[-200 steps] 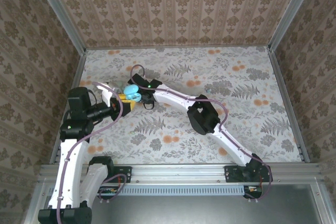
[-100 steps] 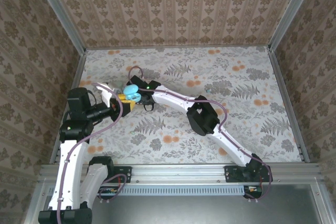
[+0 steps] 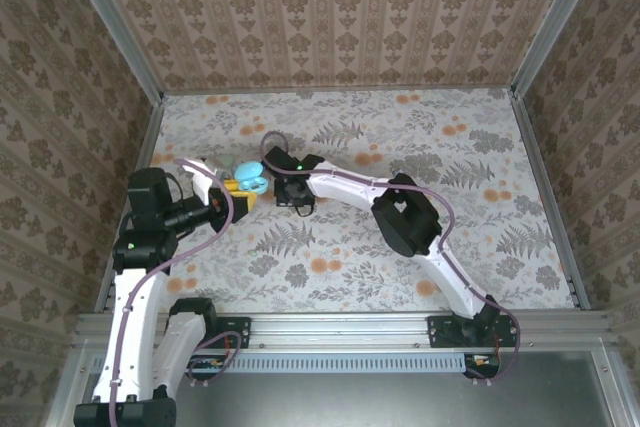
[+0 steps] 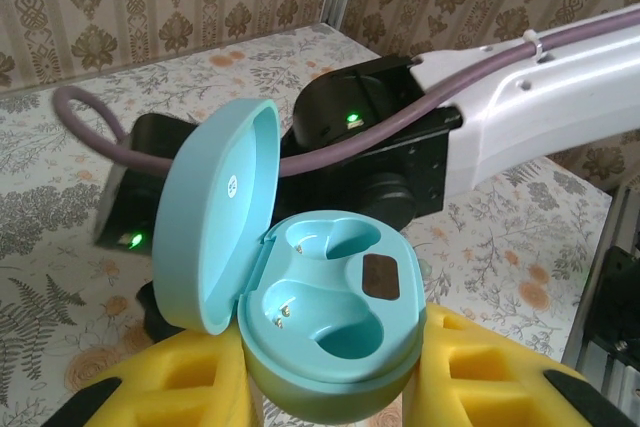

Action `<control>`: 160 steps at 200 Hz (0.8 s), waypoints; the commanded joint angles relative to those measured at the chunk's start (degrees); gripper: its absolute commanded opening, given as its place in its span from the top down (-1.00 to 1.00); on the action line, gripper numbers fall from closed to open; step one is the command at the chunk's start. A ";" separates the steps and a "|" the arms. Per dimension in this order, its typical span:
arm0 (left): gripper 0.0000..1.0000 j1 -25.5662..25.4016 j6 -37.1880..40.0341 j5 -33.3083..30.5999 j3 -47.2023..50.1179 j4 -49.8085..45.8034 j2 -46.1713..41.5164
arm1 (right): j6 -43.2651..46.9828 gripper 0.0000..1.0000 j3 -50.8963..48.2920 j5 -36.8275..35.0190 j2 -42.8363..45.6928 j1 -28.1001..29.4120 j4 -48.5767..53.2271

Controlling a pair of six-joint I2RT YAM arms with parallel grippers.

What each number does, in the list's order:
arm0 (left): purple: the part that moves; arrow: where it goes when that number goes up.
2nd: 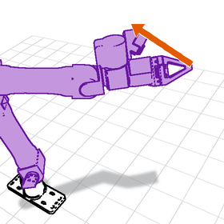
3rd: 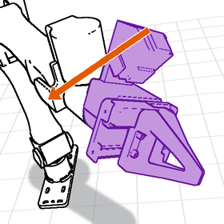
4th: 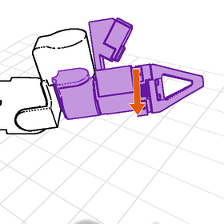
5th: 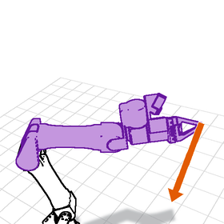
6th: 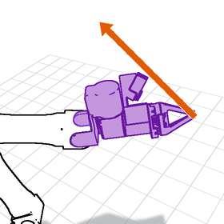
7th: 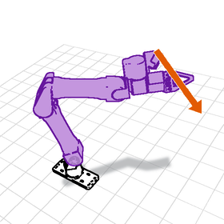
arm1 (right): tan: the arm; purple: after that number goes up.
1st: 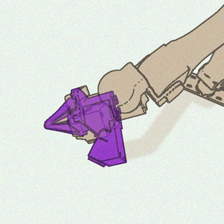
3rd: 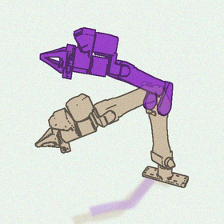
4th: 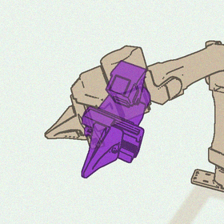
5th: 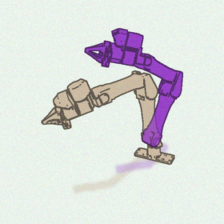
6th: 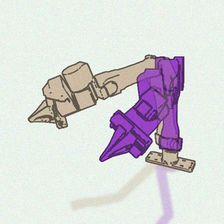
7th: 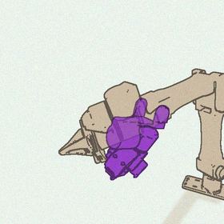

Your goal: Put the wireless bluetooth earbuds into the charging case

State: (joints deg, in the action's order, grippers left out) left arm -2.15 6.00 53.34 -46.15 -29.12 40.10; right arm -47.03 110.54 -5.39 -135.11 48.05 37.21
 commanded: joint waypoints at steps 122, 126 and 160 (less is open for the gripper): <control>1.00 -21.56 -4.59 -14.46 2.41 14.73 9.56 | 7.49 0.74 -30.10 6.57 33.52 -10.39 -2.21; 1.00 -22.04 -4.59 -14.63 2.45 15.44 10.26 | 7.73 0.74 -30.29 6.75 34.43 -10.50 -1.87; 1.00 -25.81 -3.76 -15.59 2.80 20.86 14.87 | 10.08 0.74 -30.65 6.97 41.95 -10.87 3.10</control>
State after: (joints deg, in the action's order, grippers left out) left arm -25.52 1.08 40.47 -43.13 -14.83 52.84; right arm -39.94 80.82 0.43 -99.79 37.39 35.07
